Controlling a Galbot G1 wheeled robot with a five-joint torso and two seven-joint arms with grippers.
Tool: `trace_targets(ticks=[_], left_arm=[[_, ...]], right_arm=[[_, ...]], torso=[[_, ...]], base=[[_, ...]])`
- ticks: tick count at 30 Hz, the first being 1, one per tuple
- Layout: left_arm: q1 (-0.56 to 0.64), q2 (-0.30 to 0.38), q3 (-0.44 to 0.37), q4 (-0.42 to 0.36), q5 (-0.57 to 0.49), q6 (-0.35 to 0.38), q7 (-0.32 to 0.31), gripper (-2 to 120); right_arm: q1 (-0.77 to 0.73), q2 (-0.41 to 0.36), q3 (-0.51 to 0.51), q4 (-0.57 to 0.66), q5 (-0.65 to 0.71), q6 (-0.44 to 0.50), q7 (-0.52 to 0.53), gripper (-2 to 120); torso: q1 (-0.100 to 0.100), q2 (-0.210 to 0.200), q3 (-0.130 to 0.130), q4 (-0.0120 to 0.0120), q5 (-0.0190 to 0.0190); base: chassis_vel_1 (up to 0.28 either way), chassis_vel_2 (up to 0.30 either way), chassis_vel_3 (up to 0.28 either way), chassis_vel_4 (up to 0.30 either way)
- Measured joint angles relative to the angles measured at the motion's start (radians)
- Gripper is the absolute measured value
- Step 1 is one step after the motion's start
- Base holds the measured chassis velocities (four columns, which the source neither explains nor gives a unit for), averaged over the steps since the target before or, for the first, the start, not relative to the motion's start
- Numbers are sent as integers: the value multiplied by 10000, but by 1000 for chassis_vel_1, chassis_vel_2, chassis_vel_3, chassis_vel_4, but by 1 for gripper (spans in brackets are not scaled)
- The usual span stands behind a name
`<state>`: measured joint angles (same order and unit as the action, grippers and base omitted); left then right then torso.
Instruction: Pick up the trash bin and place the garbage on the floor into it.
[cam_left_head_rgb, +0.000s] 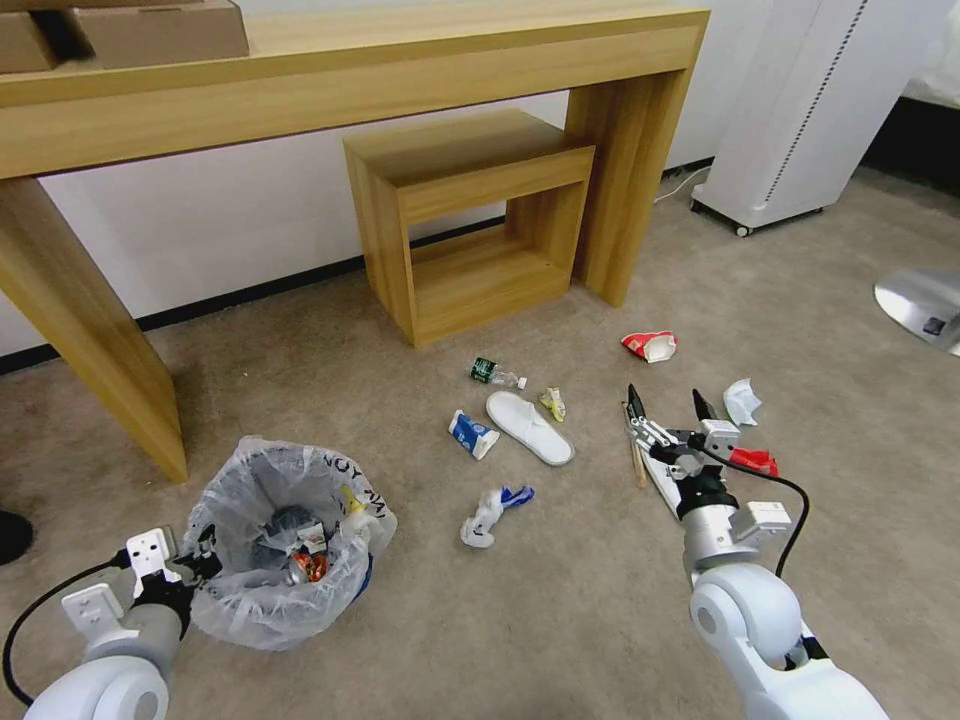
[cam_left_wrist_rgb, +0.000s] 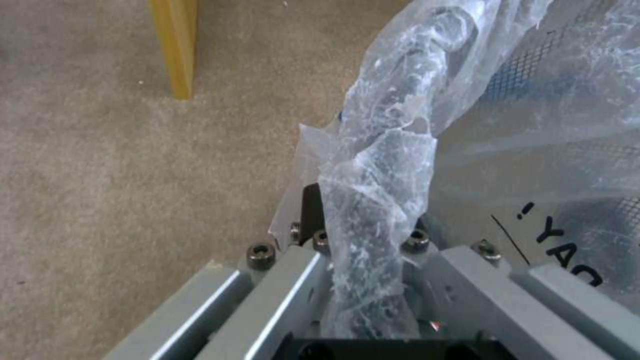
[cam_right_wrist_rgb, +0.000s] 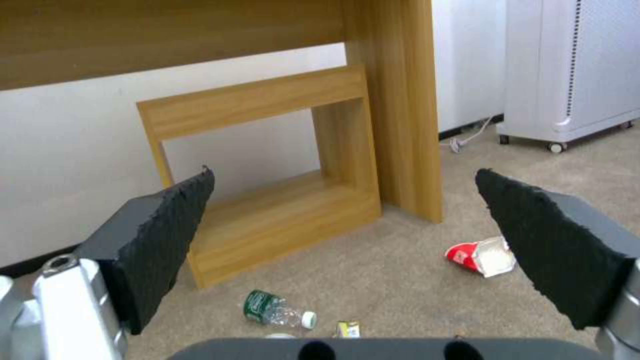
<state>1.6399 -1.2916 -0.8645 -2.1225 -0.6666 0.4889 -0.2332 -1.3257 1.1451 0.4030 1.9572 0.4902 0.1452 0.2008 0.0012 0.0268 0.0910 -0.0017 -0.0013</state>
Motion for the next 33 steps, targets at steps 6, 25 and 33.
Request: trace_targets(ticks=[6,25,33], left_arm=[[13,-51,21,-2,23,-58,11,1],[-66,-126,86,172,105,-254,42,1],[-174,-195,162,342,218,-313,63,1]], right_arm=[[2,-7,-14,73,-13,-139,23,100],[233,-10,-452,-64,178,-363,426,100],[952,-299,-1738,132,2881,-2474,2154,100]], torso=[[-1,0,0,0,0],[0,0,0,0,0],[0,0,0,0,0]], base=[[-67,62,70,-71],[-74,69,66,-70],[0,0,0,0]])
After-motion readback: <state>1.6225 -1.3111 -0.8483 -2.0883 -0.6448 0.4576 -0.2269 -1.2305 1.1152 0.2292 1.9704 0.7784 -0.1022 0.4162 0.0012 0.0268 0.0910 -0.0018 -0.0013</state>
